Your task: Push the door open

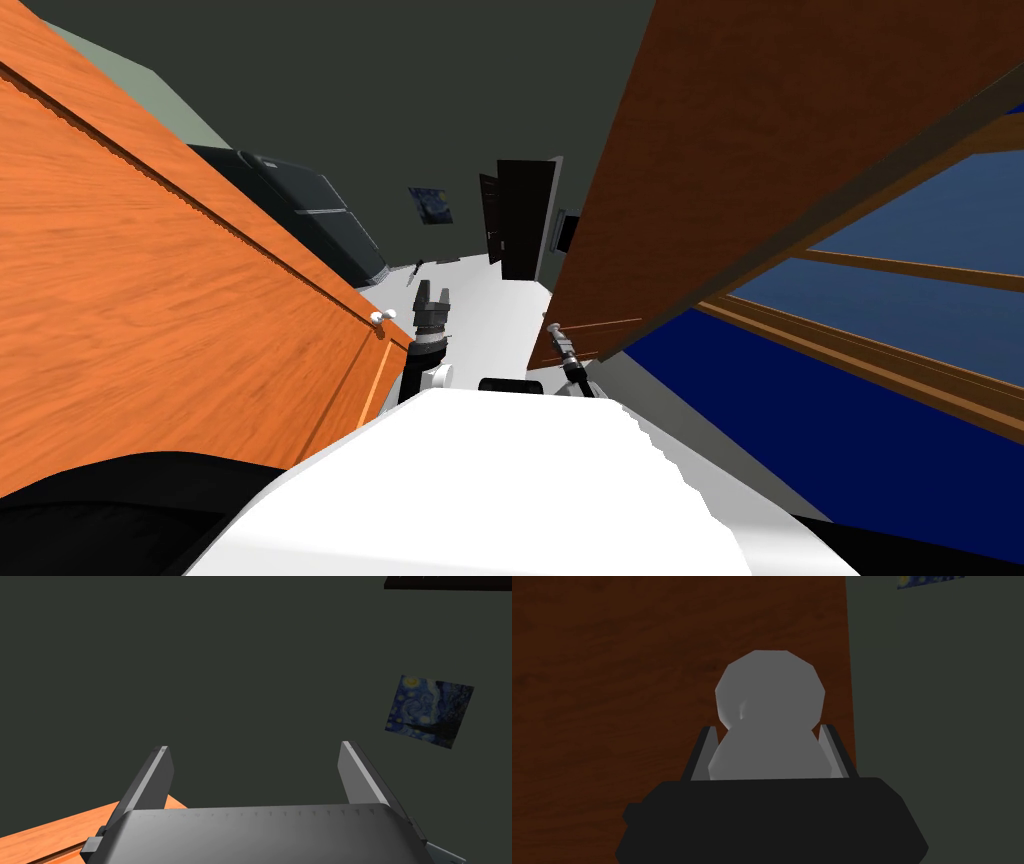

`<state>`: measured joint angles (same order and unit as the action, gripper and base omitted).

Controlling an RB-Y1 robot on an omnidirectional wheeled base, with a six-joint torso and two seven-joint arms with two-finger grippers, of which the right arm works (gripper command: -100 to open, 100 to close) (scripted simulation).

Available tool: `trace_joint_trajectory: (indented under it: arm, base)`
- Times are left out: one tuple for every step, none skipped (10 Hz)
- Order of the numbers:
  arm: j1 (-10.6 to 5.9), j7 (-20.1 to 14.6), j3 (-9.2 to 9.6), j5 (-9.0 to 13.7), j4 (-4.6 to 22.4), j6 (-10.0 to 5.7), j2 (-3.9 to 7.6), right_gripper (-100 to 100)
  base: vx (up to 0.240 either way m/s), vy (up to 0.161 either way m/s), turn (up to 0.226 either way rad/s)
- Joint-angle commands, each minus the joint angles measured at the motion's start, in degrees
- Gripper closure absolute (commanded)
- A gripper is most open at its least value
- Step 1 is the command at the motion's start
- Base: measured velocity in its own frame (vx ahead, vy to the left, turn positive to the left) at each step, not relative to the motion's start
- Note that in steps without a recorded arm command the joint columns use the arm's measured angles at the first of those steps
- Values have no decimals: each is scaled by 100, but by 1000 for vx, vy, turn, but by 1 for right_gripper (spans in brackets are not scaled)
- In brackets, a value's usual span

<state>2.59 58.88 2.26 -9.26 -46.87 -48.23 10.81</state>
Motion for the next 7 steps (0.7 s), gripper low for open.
trace_joint_trajectory:
  arm:
    - [-63, -286, -30, 107, 33, -28, 1, 100]
    - [-63, -323, -30, 107, 33, -28, 1, 100]
    - [-67, -500, -36, 166, 35, -27, -7, 100]
    - [-72, -671, -43, 229, 36, -27, -16, 100]
    - [-77, -822, -52, 303, 38, -27, -26, 100]
    - [-77, -897, -52, 303, 38, -27, -26, 100]
    - [-82, -1108, -60, 376, 40, -27, -36, 100]
  base:
    - [42, 7, 29]
    - [34, 9, 12]
    - [25, 10, 18]
    - [36, 4, 26]
    - [45, -3, 36]
    - [28, 3, 21]
    - [37, 8, 19]
